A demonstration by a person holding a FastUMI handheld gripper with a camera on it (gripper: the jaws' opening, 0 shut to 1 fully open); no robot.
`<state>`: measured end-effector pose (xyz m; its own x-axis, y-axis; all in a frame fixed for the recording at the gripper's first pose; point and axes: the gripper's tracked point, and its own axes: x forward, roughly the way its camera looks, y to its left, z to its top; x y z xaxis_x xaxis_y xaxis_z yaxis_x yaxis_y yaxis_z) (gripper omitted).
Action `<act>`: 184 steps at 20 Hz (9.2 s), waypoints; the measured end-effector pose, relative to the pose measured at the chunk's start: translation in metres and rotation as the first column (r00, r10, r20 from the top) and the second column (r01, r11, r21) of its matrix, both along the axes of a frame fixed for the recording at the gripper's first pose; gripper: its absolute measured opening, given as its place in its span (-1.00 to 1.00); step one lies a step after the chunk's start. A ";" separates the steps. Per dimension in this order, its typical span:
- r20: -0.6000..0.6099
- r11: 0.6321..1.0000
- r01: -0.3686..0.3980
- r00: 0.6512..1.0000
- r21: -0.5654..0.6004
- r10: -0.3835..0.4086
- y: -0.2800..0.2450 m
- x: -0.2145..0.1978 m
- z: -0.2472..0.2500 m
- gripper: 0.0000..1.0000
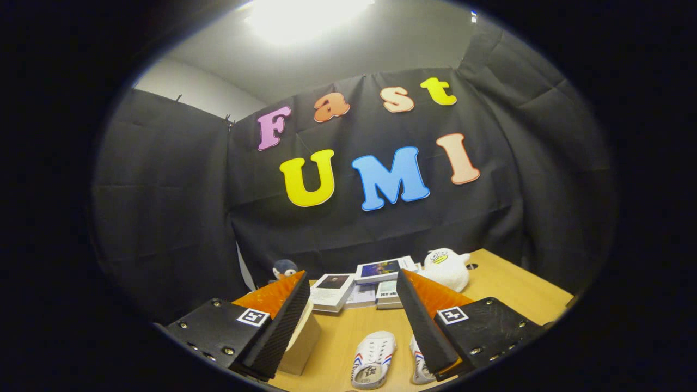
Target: Open the storage box then place both shoes into the box .Put the left shoe in first, then the right shoe, with the right side of both shoes facing outward in a uniform manner.
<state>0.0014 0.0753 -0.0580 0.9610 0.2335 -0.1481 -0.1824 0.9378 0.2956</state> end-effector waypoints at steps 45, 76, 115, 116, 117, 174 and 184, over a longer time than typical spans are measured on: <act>-0.507 0.575 0.102 0.613 0.812 0.606 0.183 -0.034 -0.160 0.13; -0.296 0.647 -0.463 0.624 0.606 0.723 0.329 -0.027 0.033 -0.92; -0.395 0.923 -0.376 0.838 0.078 0.375 0.156 0.049 -0.051 0.93; -0.406 0.929 -0.362 0.841 0.070 0.359 0.146 0.051 -0.058 0.93; -0.416 0.936 -0.348 0.843 0.061 0.341 0.135 0.053 -0.063 0.93; -0.873 0.982 0.001 0.458 0.191 0.169 0.019 0.017 -0.241 -0.99; -0.790 0.967 -0.087 0.563 0.238 0.245 0.073 0.050 -0.146 -0.99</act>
<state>0.0513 0.1486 -0.2036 0.3985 0.4709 -0.7870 0.0587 0.8433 0.5343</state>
